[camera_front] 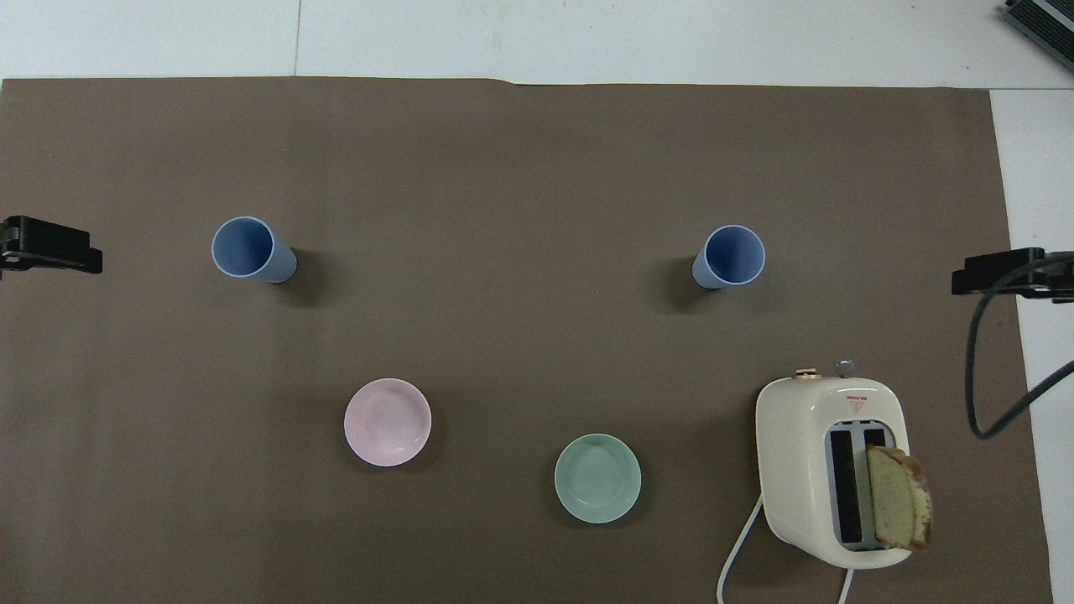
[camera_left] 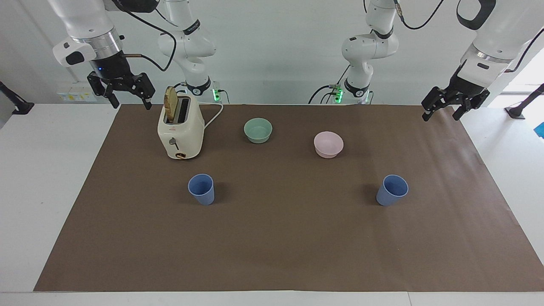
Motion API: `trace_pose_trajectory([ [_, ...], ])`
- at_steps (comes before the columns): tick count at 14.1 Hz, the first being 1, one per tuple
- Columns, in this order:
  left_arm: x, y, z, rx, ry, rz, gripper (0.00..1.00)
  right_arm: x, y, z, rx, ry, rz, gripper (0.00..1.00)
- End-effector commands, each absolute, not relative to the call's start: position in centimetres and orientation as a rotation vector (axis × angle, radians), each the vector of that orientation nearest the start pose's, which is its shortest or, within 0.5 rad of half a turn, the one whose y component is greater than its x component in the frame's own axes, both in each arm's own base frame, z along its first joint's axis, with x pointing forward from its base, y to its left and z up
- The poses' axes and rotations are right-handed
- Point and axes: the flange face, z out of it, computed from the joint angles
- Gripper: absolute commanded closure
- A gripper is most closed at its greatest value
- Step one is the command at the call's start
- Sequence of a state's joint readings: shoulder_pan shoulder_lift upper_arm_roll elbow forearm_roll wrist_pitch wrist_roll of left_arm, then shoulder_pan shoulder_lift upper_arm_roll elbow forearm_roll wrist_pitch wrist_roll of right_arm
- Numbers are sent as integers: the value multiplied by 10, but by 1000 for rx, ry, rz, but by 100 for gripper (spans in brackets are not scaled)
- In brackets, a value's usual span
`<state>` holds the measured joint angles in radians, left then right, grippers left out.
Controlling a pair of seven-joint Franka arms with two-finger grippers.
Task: Stack blue cups with both arms
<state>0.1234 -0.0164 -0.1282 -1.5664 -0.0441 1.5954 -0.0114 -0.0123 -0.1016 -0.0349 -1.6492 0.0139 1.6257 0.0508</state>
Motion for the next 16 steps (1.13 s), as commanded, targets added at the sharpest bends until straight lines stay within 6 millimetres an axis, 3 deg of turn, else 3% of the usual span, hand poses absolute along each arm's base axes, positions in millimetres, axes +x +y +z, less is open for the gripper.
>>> trace_pose_trajectory([
  [1,547,-8,641,-3184,-10,-77,0,527,-25,649,-3113,180,-134,0],
  [6,544,-8,645,-3182,-25,-106,0,527,-25,649,-3113,180,-134,0],
  [9,557,2,631,-3184,-62,-122,0,527,-25,649,-3113,180,-134,0],
  [11,580,17,602,-3188,-102,-138,0,527,-25,649,-3113,180,-134,0],
  [16,624,22,530,-3200,-184,-162,0,527,-25,649,-3113,180,-134,0],
])
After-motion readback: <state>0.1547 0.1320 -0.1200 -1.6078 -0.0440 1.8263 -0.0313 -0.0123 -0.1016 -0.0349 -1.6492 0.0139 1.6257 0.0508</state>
